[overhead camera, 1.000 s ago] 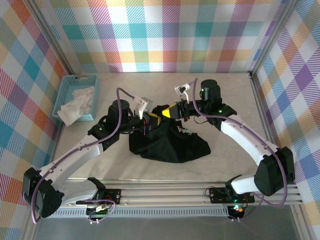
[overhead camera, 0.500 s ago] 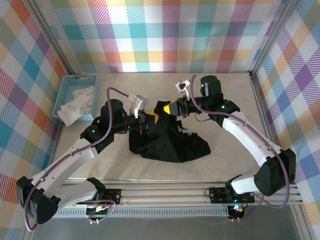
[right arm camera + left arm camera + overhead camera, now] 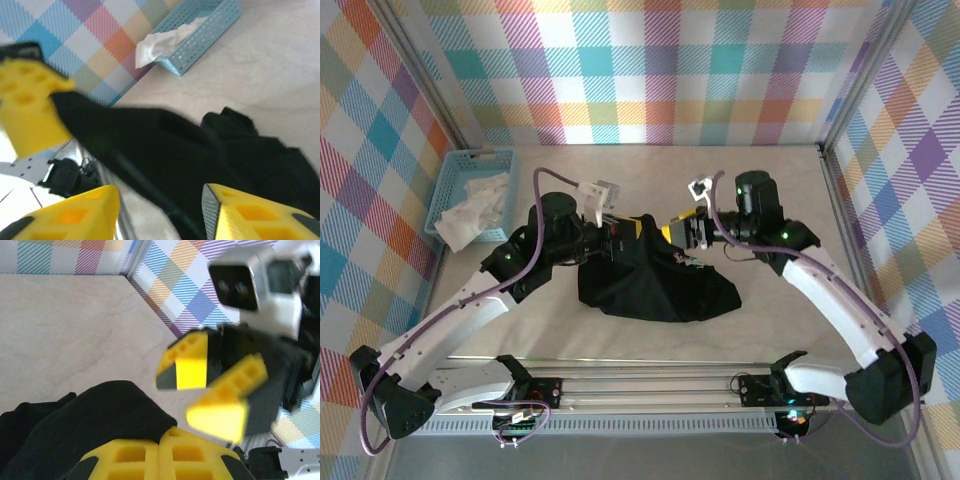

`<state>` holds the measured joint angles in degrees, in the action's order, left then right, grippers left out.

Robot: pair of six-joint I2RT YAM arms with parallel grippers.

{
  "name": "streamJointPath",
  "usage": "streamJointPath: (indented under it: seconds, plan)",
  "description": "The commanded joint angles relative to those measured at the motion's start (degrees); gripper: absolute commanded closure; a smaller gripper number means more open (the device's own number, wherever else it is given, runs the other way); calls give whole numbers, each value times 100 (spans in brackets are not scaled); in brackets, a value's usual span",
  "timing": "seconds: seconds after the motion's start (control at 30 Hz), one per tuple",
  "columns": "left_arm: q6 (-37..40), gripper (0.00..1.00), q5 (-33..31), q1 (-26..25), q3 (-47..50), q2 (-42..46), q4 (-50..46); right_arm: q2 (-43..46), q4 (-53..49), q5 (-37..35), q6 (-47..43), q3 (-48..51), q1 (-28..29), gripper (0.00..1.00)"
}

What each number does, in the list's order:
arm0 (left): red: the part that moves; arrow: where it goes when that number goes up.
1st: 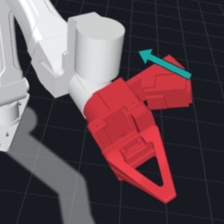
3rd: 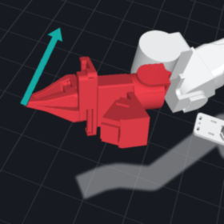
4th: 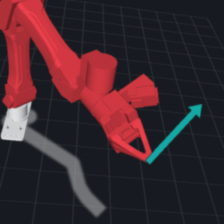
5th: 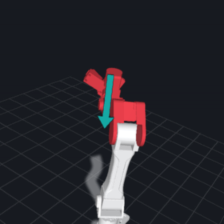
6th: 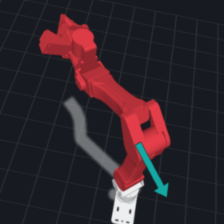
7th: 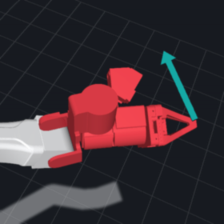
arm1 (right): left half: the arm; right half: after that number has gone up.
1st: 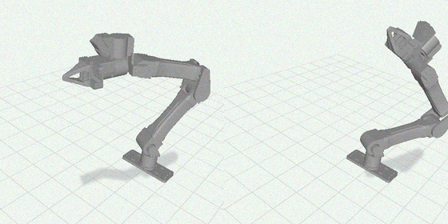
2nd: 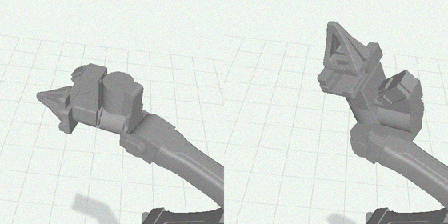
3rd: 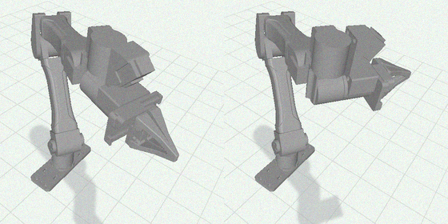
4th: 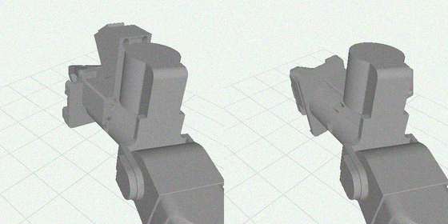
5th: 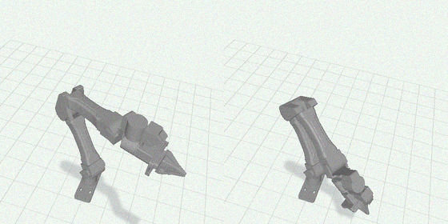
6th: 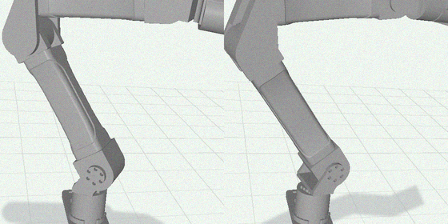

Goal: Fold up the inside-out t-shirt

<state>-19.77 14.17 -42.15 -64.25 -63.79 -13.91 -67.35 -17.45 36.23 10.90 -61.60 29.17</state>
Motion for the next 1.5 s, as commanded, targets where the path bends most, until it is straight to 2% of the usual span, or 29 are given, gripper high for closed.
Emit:
streamJointPath:
  seconds: [0.0, 0.2, 0.3, 0.37, 0.5, 0.53, 0.6, 0.77, 0.97, 1.17, 1.33, 1.47]
  plan:
    - [-267, 100, -403, -156, -219, -78, -129, 143, 855, 354, -122, 442, 303, 42]
    - [-342, 100, -187, -296, -290, -81, 29, -232, 1635, -356, 198, 546, 753, 33]
    - [-336, 100, -55, -312, -250, -20, 133, -363, 2101, -634, 393, 661, 775, 37]
    - [-294, 100, -77, -312, -246, 23, 120, -384, 2165, -776, 353, 693, 775, 53]
    - [-119, 100, -331, -312, -255, 135, 57, -256, 1614, -933, -371, 629, 759, 99]
    - [-50, 100, -378, -311, -242, 149, 62, -199, 1424, -964, -555, 607, 730, 100]
    - [155, 100, -413, -315, -255, 181, 24, -76, 1096, -643, -999, 573, 613, 100]
    - [781, 79, -804, -305, -133, 275, -155, 94, 842, 784, -1307, 587, -24, 100]
    - [1136, 65, -1208, -295, 375, 500, 76, 139, 935, 1911, -1405, 570, -521, 100]
    - [1361, 55, -1227, -220, 376, 62, -4, 116, 734, 2251, -1608, 448, -673, 100]
    - [1483, 48, -991, -60, 304, -386, 29, 117, 665, 2275, -1608, 455, -697, 100]
    - [955, 46, -1124, 240, 145, -778, -152, 156, 608, 2225, -1608, 482, -702, 100]
